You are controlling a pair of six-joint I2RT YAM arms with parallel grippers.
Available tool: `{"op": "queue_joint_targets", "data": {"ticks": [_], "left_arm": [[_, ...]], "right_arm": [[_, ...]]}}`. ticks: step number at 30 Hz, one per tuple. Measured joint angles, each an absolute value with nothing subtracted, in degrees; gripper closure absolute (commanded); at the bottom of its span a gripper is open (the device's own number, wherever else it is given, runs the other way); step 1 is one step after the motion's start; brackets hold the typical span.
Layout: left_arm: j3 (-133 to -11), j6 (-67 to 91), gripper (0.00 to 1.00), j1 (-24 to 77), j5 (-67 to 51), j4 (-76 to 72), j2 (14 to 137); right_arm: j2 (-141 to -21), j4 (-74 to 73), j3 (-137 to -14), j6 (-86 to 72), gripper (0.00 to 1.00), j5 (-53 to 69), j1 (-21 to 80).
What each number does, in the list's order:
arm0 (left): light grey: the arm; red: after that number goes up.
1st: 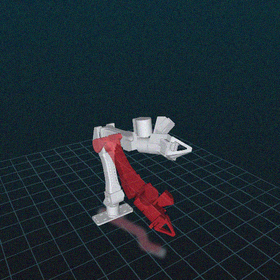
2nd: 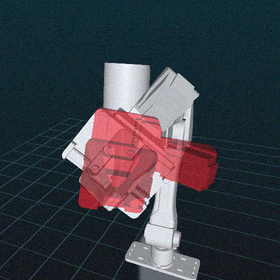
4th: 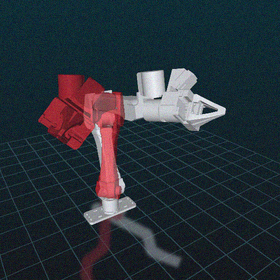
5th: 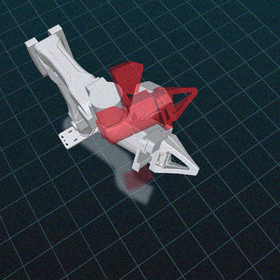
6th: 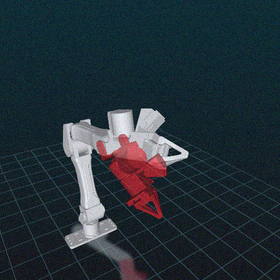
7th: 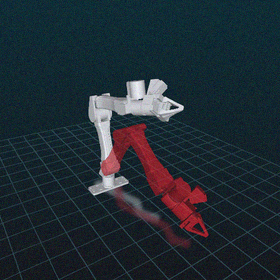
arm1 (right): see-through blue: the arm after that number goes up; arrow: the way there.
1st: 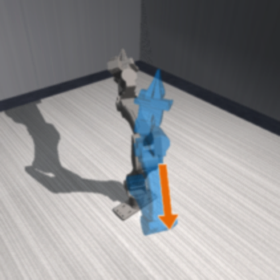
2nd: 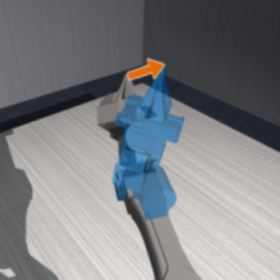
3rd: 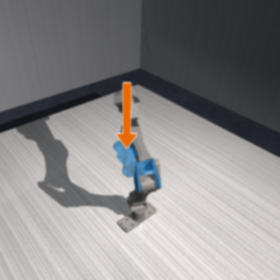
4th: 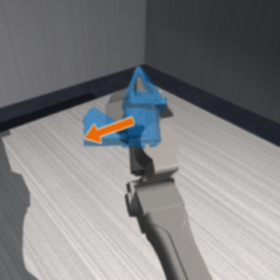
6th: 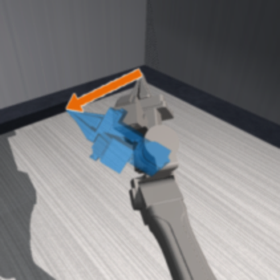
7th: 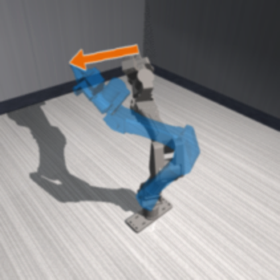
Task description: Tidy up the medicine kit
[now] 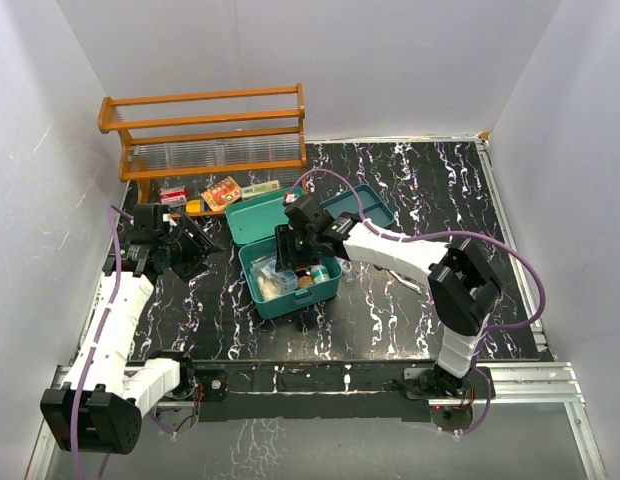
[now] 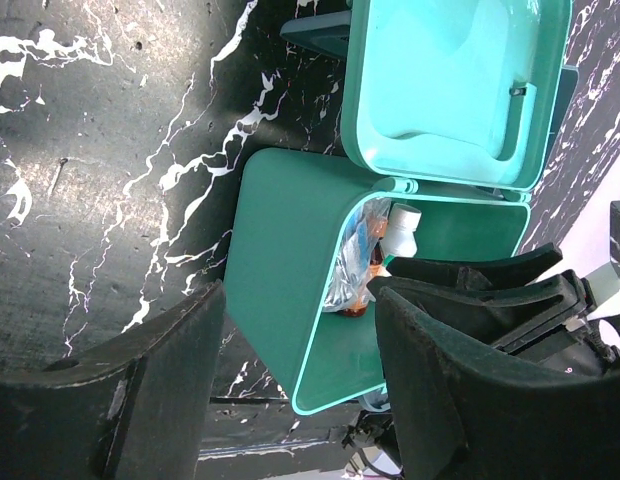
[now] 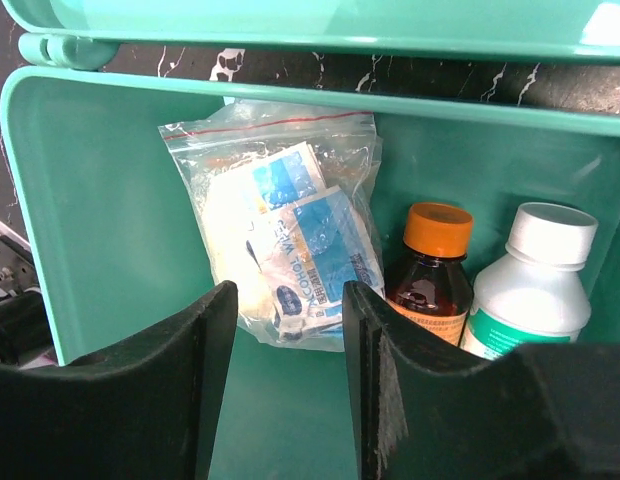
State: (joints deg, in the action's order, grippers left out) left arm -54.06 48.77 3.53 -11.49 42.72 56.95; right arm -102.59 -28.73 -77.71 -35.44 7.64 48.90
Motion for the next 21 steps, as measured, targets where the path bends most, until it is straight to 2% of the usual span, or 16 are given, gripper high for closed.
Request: {"op": "queue_joint_targets", "data": {"ticks": [10,21], "left_arm": [[-54.2,48.6,0.40,3.5,-11.3,42.4,57.3],[-54.3,48.3,0.40,3.5,-11.1,42.4,57.4]], "right_arm": [[-103.0,-29.0,-77.9,-31.3,0.60,10.5,49.9],[-109.2,-27.8,-80.1,-30.0,0.61,17.3,51.9]]}}
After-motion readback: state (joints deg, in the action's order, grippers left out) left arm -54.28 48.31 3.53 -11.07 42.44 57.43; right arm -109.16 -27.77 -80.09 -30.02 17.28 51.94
